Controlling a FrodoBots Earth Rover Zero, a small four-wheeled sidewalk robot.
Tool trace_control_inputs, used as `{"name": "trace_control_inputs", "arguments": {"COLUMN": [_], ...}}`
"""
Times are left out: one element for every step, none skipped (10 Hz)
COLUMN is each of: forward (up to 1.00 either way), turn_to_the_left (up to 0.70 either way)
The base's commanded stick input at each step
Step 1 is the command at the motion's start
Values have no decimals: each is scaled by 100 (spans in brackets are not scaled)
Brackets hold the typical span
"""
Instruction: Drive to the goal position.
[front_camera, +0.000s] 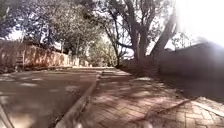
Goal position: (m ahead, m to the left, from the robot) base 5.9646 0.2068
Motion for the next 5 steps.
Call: {"name": "trace_control_inputs", "arguments": {"forward": [70,70,70,70,70], "turn_to_the_left": [0,0,0,-7,-29]}}
